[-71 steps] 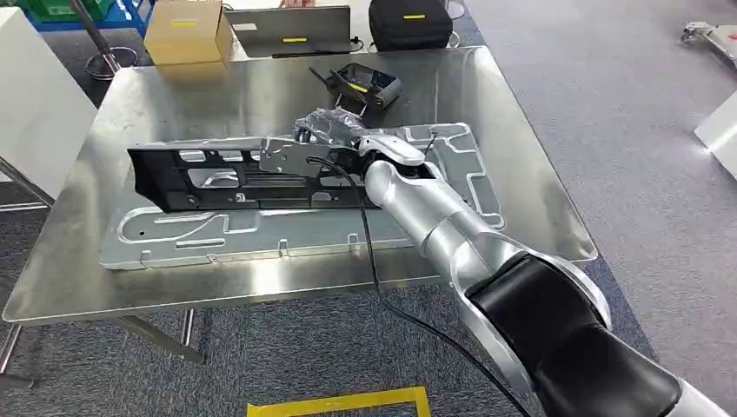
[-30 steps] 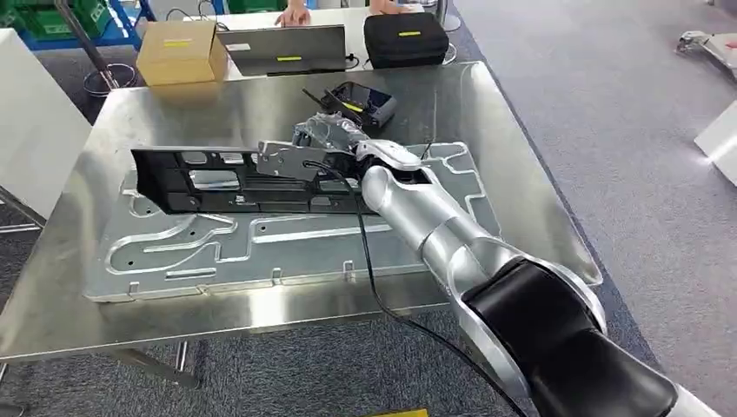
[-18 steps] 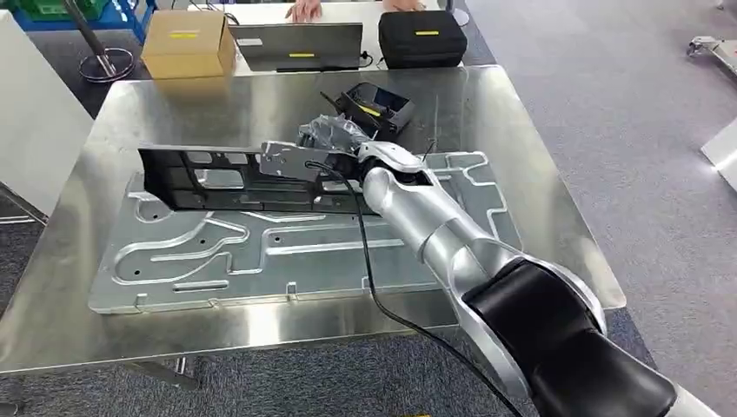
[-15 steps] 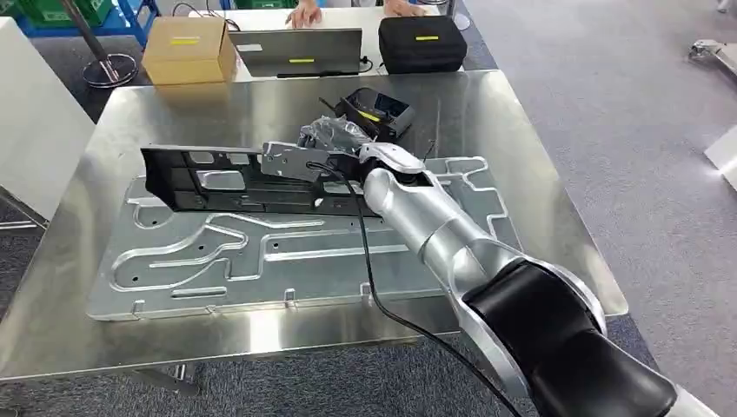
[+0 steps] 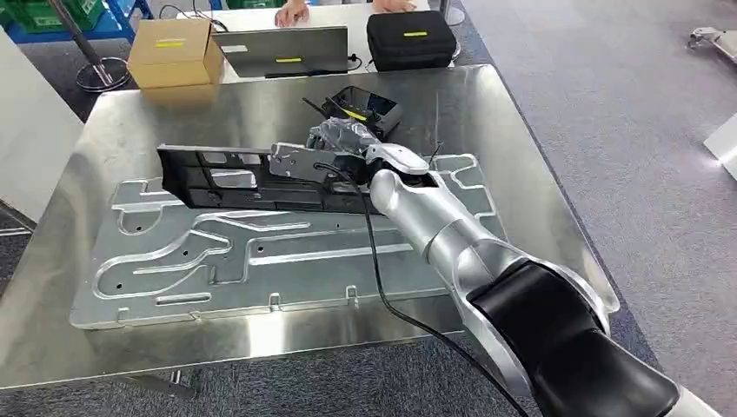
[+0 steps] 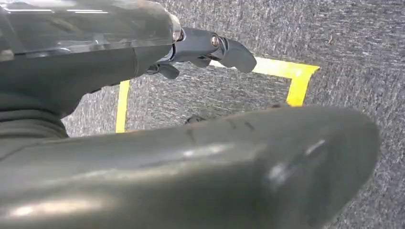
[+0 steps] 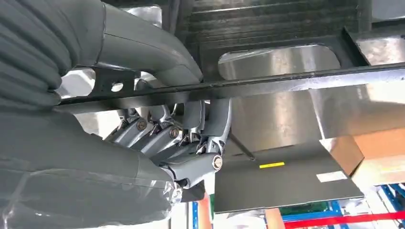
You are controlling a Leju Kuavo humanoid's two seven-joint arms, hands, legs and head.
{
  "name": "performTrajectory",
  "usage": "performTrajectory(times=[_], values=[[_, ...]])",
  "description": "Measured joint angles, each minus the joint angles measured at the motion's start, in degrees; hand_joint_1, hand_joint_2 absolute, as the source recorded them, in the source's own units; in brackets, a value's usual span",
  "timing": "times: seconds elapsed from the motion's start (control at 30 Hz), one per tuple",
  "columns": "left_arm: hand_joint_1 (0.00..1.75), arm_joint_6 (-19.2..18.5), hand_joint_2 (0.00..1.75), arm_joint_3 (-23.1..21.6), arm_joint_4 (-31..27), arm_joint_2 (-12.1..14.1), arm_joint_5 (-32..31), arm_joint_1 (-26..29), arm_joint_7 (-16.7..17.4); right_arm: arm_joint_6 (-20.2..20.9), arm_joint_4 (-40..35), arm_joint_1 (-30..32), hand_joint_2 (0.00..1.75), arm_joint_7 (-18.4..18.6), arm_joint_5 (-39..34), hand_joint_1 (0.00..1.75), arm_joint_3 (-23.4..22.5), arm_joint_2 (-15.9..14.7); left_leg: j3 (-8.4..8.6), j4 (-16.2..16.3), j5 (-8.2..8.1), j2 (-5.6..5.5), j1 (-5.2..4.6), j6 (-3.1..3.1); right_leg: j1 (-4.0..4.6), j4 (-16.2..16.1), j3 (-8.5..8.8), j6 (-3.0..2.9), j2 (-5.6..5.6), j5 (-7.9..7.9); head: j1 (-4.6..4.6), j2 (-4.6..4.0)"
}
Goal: Take the parts from the cabinet and place them on the table.
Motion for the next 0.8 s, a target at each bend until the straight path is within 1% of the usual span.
performTrajectory(times=[0.1, 0.23, 0.33, 0.53, 0.67, 0.8], values=[[0.00, -0.1, 0.00, 0.0, 0.0, 0.0, 0.0, 0.0, 0.0, 0.0, 0.0, 0.0, 1.75, 0.2, 0.7, 1.75, 0.0, 0.0, 0.02, 0.0, 0.03, 0.00, -0.01, -0.04, 0.01, 0.0, 0.03, -0.06, 0.00, 0.05, 0.00, 0.00], [0.00, 0.0, 0.00, 0.0, 0.0, 0.0, 0.0, 0.0, 0.0, 0.0, 0.0, -0.1, 1.75, 0.6, 3.7, 1.75, 0.1, -0.2, 0.09, 0.0, 0.04, -0.02, -0.02, -0.04, -0.01, 0.0, 0.11, -0.06, 0.00, 0.05, 0.00, 0.00], [0.00, 0.0, 0.00, 0.0, 0.0, 0.0, 0.0, -0.1, 0.0, -0.2, 0.5, -0.1, 1.75, 1.1, 6.2, 1.75, 0.7, -0.2, 0.10, 0.0, 0.03, -0.01, -0.02, -0.04, -0.01, 0.0, 0.12, -0.07, 0.00, 0.05, 0.00, 0.00], [0.00, 0.0, 0.00, -0.1, 0.0, 0.0, -0.2, -0.1, 0.2, -0.7, 1.5, 0.1, 1.75, 1.3, 8.3, 1.75, 1.6, -0.3, 0.10, 0.0, 0.03, -0.01, -0.02, -0.04, -0.01, 0.0, 0.12, -0.07, 0.00, 0.05, 0.00, 0.00], [0.00, 0.0, 0.00, -0.1, 0.0, 0.0, -0.2, -0.2, 0.3, -0.9, 2.1, 0.6, 1.75, 0.7, 9.2, 1.75, 2.0, -0.3, 0.11, 0.0, 0.03, -0.02, -0.02, -0.04, -0.01, 0.0, 0.14, -0.07, -0.01, 0.05, 0.00, 0.00], [0.00, -0.1, 0.00, -0.1, 0.0, 0.0, -0.2, -0.3, 0.3, -1.1, 2.2, 1.3, 1.75, -0.7, 9.6, 1.75, 2.5, -0.2, 0.23, 0.0, 0.02, 0.00, -0.02, -0.04, 0.00, 0.0, 0.25, -0.07, 0.01, 0.05, 0.00, 0.00]])
